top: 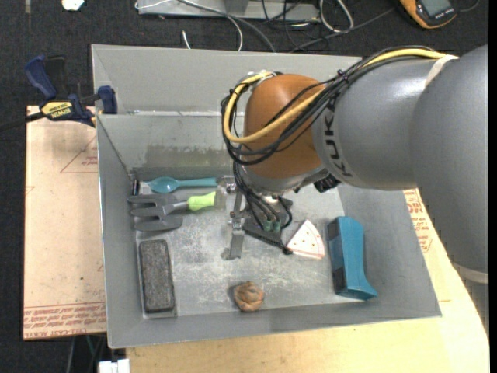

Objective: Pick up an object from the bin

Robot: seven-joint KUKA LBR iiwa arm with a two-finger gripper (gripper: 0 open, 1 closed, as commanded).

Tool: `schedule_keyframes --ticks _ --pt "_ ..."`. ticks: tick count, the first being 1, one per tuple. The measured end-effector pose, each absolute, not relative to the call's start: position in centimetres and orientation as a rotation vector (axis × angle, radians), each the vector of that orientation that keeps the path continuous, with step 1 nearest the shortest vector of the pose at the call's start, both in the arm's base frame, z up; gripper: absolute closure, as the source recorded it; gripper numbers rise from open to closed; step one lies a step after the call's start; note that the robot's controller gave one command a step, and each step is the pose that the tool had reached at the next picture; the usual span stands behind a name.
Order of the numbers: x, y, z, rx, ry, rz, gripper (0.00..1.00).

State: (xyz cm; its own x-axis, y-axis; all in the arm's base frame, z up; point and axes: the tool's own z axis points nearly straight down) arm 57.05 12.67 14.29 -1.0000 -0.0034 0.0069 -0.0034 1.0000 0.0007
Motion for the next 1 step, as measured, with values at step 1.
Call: schedule_keyframes --ticks 1 --pt "57.21 12.62 14.76 0.001 -3.142 -0.003 0.00"
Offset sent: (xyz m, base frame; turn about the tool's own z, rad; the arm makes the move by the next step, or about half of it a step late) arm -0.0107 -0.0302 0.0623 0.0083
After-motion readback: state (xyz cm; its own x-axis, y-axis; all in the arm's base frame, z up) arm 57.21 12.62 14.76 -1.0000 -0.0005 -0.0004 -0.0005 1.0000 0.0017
